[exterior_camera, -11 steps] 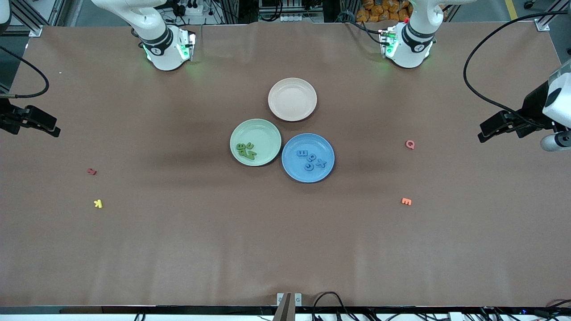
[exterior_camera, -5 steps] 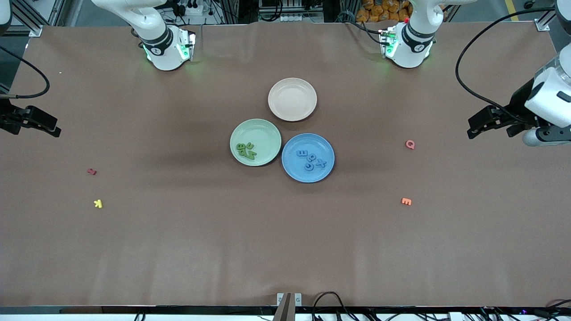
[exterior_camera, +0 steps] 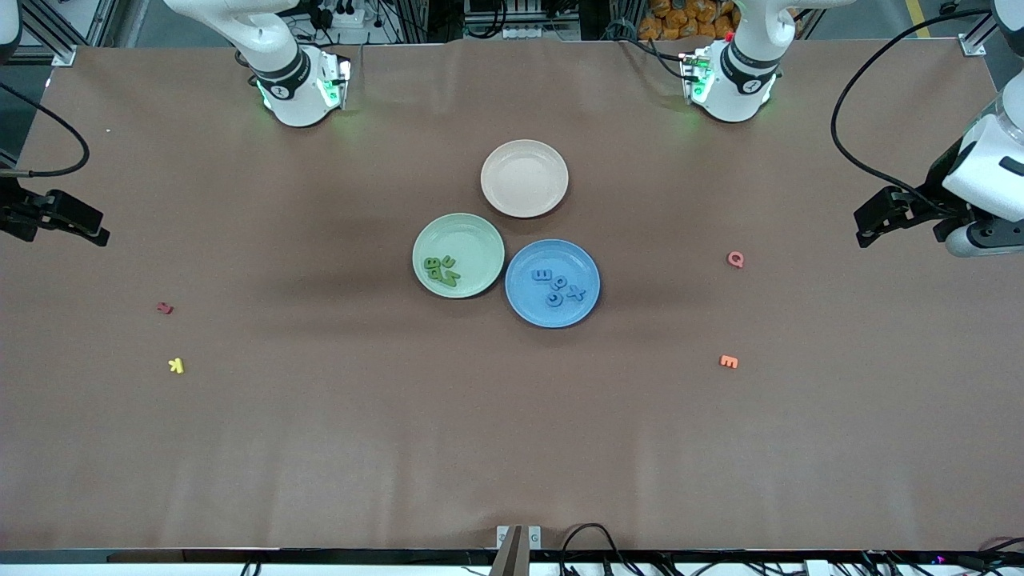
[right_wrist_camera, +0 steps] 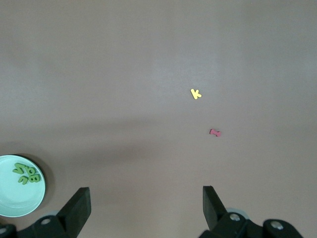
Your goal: Sort letters by color into matching plates
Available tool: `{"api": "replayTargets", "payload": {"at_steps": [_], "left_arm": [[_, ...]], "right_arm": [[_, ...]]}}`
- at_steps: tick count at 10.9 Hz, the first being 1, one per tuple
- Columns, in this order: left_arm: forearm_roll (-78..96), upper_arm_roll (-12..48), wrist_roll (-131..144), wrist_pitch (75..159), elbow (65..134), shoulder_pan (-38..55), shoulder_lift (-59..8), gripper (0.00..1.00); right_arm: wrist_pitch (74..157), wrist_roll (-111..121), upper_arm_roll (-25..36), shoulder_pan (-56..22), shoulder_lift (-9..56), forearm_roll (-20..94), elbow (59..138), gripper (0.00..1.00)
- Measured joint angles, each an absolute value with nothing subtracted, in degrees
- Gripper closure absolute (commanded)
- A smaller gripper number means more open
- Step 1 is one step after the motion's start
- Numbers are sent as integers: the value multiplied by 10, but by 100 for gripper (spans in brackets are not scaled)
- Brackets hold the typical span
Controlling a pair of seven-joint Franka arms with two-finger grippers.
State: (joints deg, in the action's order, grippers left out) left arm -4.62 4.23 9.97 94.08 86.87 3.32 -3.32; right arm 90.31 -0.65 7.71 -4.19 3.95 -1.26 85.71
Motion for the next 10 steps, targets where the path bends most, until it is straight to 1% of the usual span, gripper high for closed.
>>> {"api": "replayTargets", "payload": {"at_steps": [10], "left_arm": [[-24,41,102,941,874,30,-39,0]], "right_arm": [[903,-7,77,-42,40,-13,858,0]]}}
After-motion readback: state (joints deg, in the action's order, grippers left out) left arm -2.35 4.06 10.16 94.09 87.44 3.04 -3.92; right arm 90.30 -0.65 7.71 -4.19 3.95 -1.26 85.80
